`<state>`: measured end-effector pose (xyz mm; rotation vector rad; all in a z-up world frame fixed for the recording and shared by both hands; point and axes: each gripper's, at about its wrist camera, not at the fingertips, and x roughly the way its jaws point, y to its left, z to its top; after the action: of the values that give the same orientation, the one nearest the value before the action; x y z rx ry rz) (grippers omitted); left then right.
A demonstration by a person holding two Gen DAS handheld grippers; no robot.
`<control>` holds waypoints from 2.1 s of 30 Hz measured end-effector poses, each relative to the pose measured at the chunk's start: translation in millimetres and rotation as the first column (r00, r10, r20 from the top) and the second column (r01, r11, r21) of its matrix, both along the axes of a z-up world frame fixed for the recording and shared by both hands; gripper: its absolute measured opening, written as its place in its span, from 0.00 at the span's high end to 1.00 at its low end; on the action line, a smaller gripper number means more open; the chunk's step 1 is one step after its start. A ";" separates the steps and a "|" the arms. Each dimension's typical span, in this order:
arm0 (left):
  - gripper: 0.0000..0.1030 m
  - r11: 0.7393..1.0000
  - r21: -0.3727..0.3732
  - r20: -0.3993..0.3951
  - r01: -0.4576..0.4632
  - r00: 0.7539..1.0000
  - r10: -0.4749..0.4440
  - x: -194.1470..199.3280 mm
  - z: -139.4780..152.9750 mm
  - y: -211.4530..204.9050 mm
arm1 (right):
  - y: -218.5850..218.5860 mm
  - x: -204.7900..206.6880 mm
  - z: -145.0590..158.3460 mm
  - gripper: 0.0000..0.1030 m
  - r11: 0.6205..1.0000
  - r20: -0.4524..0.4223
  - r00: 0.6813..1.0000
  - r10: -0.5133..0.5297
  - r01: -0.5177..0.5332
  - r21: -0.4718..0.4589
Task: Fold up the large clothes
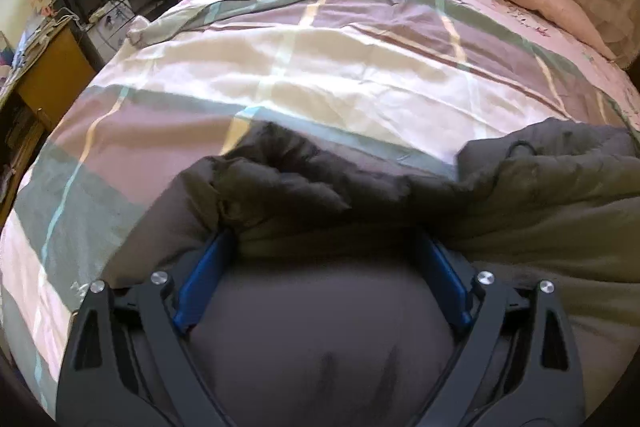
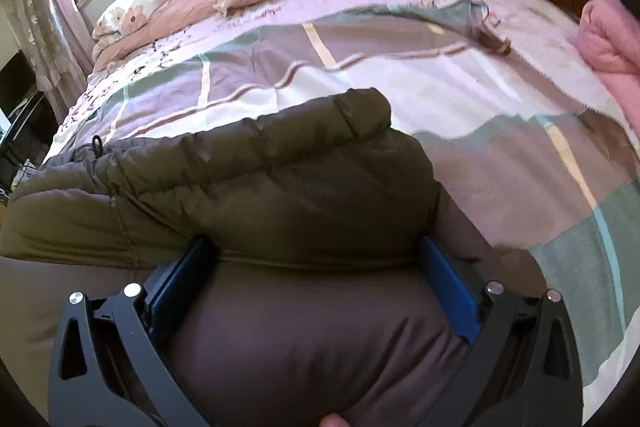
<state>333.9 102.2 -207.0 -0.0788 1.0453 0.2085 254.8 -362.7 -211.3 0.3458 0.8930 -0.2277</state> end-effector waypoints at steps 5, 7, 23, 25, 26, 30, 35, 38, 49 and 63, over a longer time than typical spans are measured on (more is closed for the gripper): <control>0.10 0.998 0.051 -0.014 -0.038 0.999 0.039 -4.4 -6.3 16.7 | -35.2 -15.6 -7.5 0.01 0.994 -0.080 0.991 -0.105 0.106 0.010; 0.10 0.995 0.075 -0.012 -0.069 0.997 0.070 -7.1 -4.4 22.3 | -51.0 -22.0 -15.5 0.01 0.984 -0.108 0.983 -0.146 0.156 0.090; 0.63 0.990 0.066 -0.003 0.127 0.992 -0.127 -34.2 34.0 -41.7 | 184.1 -6.2 59.7 0.01 0.926 -0.047 0.941 0.335 -0.338 -0.166; 0.62 0.990 0.089 0.014 0.107 0.994 -0.108 -28.6 16.4 -34.9 | 179.5 6.1 46.0 0.01 0.936 -0.006 0.947 0.321 -0.319 -0.146; 0.62 0.990 0.097 0.013 0.099 0.995 -0.101 -25.7 12.8 -33.4 | 176.6 12.7 44.6 0.01 0.942 -0.009 0.950 0.312 -0.310 -0.129; 0.62 0.998 0.056 -0.015 0.041 0.999 -0.040 -3.6 -0.6 -22.3 | 179.4 40.7 36.9 0.01 0.953 -0.034 0.959 0.282 -0.284 -0.102; 0.62 0.998 0.063 -0.025 0.030 0.999 -0.028 0.2 -9.8 -23.2 | 184.6 48.7 25.1 0.01 0.954 -0.020 0.964 0.265 -0.266 -0.138; 0.60 0.996 0.074 0.029 0.041 0.999 -0.043 -16.8 8.8 -29.2 | 174.7 34.7 36.7 0.01 0.962 0.024 0.966 0.256 -0.252 -0.102; 0.45 0.983 0.170 0.011 0.064 0.998 -0.067 -13.8 6.5 -34.0 | 88.3 33.2 35.9 0.01 0.996 -0.016 0.996 0.091 -0.090 0.015; 0.34 0.965 0.216 0.131 0.148 0.975 -0.179 -74.8 38.4 -26.6 | 45.8 -34.6 76.6 0.01 0.977 0.045 0.992 0.118 -0.108 -0.185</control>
<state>259.1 75.6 -168.6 0.1763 0.8713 0.1565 220.2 -316.8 -134.7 0.1295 0.8267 -0.1920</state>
